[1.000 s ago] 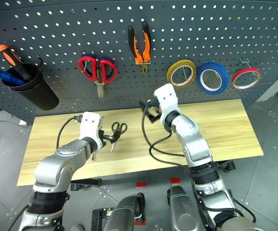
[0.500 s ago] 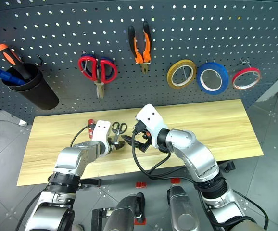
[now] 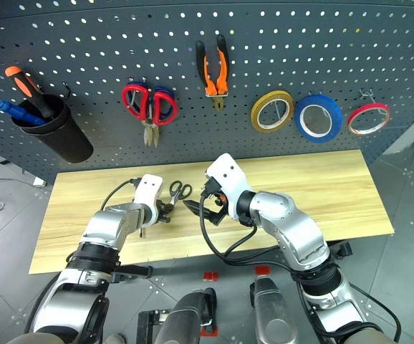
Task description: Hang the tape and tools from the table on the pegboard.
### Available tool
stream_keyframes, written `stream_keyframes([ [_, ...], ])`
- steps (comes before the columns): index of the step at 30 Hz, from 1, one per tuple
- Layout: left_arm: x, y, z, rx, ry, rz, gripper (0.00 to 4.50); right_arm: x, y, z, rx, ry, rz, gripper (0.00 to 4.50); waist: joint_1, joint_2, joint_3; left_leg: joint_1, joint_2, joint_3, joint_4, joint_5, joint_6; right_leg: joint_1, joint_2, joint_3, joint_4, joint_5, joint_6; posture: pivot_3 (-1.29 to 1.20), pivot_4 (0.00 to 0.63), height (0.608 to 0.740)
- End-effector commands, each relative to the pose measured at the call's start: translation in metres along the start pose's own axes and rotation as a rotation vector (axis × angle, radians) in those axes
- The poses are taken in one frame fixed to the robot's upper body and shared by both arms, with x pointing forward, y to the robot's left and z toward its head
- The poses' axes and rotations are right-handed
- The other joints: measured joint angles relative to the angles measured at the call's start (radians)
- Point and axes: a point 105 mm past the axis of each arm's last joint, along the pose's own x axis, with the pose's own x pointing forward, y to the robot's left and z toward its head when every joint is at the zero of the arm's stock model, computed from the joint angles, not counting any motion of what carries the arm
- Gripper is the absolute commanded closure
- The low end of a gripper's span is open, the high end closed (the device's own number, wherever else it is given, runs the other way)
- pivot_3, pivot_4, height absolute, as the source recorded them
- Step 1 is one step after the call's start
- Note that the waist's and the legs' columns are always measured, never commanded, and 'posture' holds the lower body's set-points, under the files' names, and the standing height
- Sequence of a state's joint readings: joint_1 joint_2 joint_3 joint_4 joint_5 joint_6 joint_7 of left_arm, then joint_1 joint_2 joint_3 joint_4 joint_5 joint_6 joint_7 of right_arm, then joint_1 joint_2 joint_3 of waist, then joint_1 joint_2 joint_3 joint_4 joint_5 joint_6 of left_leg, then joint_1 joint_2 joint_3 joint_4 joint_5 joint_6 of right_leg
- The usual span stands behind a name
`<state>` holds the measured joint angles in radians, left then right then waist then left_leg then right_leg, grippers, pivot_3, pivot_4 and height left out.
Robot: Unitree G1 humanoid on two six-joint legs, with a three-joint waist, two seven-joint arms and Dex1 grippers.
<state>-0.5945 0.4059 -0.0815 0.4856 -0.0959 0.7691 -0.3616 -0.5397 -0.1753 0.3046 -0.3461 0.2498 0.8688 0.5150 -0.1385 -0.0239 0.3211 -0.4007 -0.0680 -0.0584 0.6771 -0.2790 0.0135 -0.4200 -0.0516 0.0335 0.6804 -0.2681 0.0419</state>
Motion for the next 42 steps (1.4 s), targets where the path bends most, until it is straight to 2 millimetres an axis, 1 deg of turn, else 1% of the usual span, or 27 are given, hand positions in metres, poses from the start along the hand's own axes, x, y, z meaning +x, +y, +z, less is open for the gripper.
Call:
stream_keyframes([
  [1,0.011,-0.011,-0.04,-0.003,0.13,-0.04,4.35,-0.002,0.001,0.01,-0.005,-0.036,-0.003,0.0,0.0,0.002,-0.001,0.0,0.0,0.0,0.0,0.0,0.0,0.0,0.0,0.0,0.0,0.0,0.0,-0.28,0.327,0.74],
  [4,0.011,-0.012,-0.039,-0.012,0.11,-0.041,4.35,-0.003,-0.001,0.01,-0.004,-0.034,-0.012,0.0,-0.001,0.005,-0.003,0.001,0.0,0.0,0.0,0.0,0.0,0.0,0.0,0.0,0.0,0.0,0.0,-0.28,0.327,0.74],
  [6,0.009,-0.014,-0.034,-0.039,0.071,-0.045,4.35,-0.005,-0.001,0.008,-0.014,-0.03,-0.015,0.0,-0.002,0.005,-0.003,0.001,0.0,0.0,0.0,0.0,0.0,0.001,0.0,0.0,0.0,0.0,0.0,-0.29,0.326,0.74],
  [9,-0.002,-0.011,-0.009,-0.046,-0.106,0.012,4.35,-0.008,-0.001,0.009,-0.06,-0.034,-0.018,0.0,-0.004,0.005,-0.003,0.0,0.0,0.0,0.0,0.0,0.0,0.0,0.0,0.001,0.0,0.0,0.0,-0.29,0.328,0.74],
  [11,-0.02,-0.008,0.008,0.01,-0.26,0.082,4.35,-0.011,0.0,0.011,-0.115,-0.058,-0.011,0.0,-0.006,0.005,-0.003,-0.002,0.0,0.0,0.0,0.002,-0.003,-0.001,0.0,0.001,-0.002,0.0,0.0,-0.29,0.328,0.74],
  [12,-0.03,-0.01,0.01,0.056,-0.314,0.11,4.35,-0.013,0.002,0.014,-0.144,-0.079,-0.004,0.0,-0.007,0.003,-0.002,-0.002,0.0,0.001,-0.001,0.002,-0.004,-0.001,0.0,0.001,-0.002,0.0,0.0,-0.29,0.329,0.74],
  [13,-0.045,-0.016,0.009,0.11,-0.382,0.141,4.35,-0.016,0.005,0.019,-0.191,-0.112,0.006,0.0,-0.01,0.001,-0.001,-0.003,0.0,0.001,-0.001,0.002,-0.004,-0.003,0.0,0.001,-0.002,0.0,0.0,-0.29,0.329,0.74],
  [16,-0.077,-0.026,0.005,0.197,-0.515,0.215,4.35,-0.021,0.011,0.03,-0.285,-0.187,0.027,0.0,-0.02,-0.001,0.0,-0.009,0.001,0.002,-0.001,0.002,-0.005,-0.009,0.0,0.001,-0.003,0.0,0.0,-0.29,0.329,0.74],
  [18,-0.093,-0.033,-0.006,0.249,-0.55,0.252,4.35,-0.026,0.014,0.036,-0.344,-0.232,0.038,0.0,-0.019,-0.001,0.001,-0.009,0.002,0.002,-0.002,0.001,-0.004,-0.009,0.001,0.0,-0.005,0.0,0.0,-0.28,0.331,0.74],
  [20,-0.109,-0.035,-0.019,0.262,-0.569,0.306,4.35,-0.03,0.017,0.043,-0.374,-0.281,0.058,0.0,-0.021,-0.001,0.001,-0.01,0.003,0.002,-0.002,-0.001,-0.001,-0.009,0.001,0.0,-0.005,0.0,0.0,-0.28,0.331,0.74],
  [22,-0.13,-0.034,-0.02,0.298,-0.624,0.392,4.35,-0.034,0.019,0.05,-0.439,-0.325,0.073,0.0,-0.025,-0.001,0.001,-0.009,0.003,0.003,-0.002,-0.002,0.0,-0.009,0.001,0.001,-0.005,0.0,0.0,-0.28,0.331,0.74],
  [24,-0.144,-0.03,-0.012,0.326,-0.673,0.455,4.35,-0.036,0.019,0.054,-0.457,-0.353,0.073,0.0,-0.022,-0.002,0.001,-0.009,0.003,0.003,-0.002,-0.002,0.001,-0.009,0.001,0.0,-0.005,0.0,0.0,-0.28,0.328,0.74],
  [26,-0.151,-0.027,-0.005,0.342,-0.706,0.484,4.35,-0.038,0.018,0.057,-0.455,-0.373,0.069,0.0,-0.013,-0.003,0.002,-0.01,0.004,0.002,-0.002,-0.001,0.001,-0.008,0.001,-0.002,-0.005,0.001,-0.002,-0.28,0.325,0.74],
  [28,-0.16,-0.022,0.007,0.357,-0.751,0.519,4.35,-0.038,0.016,0.06,-0.455,-0.385,0.061,0.0,-0.01,-0.003,0.002,-0.009,0.004,0.001,-0.001,-0.001,0.001,-0.007,0.001,-0.003,-0.005,0.002,-0.003,-0.28,0.325,0.74],
  [31,-0.179,-0.01,0.034,0.403,-0.843,0.58,4.35,-0.037,0.009,0.064,-0.461,-0.393,0.034,0.0,-0.008,-0.003,0.002,-0.009,0.004,0.002,0.0,-0.001,0.001,-0.007,0.001,-0.003,-0.005,0.002,-0.003,-0.28,0.32,0.74],
  [34,-0.185,-0.008,0.048,0.458,-0.887,0.582,4.35,-0.036,0.003,0.067,-0.458,-0.402,0.004,0.0,-0.007,-0.003,0.002,-0.009,0.005,0.002,0.0,-0.001,0.001,-0.007,0.001,-0.004,-0.005,0.002,-0.003,-0.28,0.319,0.74],
  [37,-0.186,-0.008,0.06,0.525,-0.925,0.564,4.35,-0.034,0.0,0.069,-0.456,-0.411,-0.012,0.0,-0.009,-0.003,0.002,-0.009,0.005,0.002,-0.001,-0.001,0.001,-0.007,0.001,-0.004,-0.006,0.002,-0.003,-0.28,0.319,0.74],
  [42,-0.187,-0.012,0.07,0.579,-0.968,0.547,4.35,-0.033,-0.002,0.072,-0.457,-0.424,-0.031,0.0,-0.009,-0.003,0.002,-0.01,0.005,0.002,-0.001,-0.001,0.001,-0.008,0.001,-0.004,-0.007,0.002,-0.003,-0.29,0.319,0.74],
])
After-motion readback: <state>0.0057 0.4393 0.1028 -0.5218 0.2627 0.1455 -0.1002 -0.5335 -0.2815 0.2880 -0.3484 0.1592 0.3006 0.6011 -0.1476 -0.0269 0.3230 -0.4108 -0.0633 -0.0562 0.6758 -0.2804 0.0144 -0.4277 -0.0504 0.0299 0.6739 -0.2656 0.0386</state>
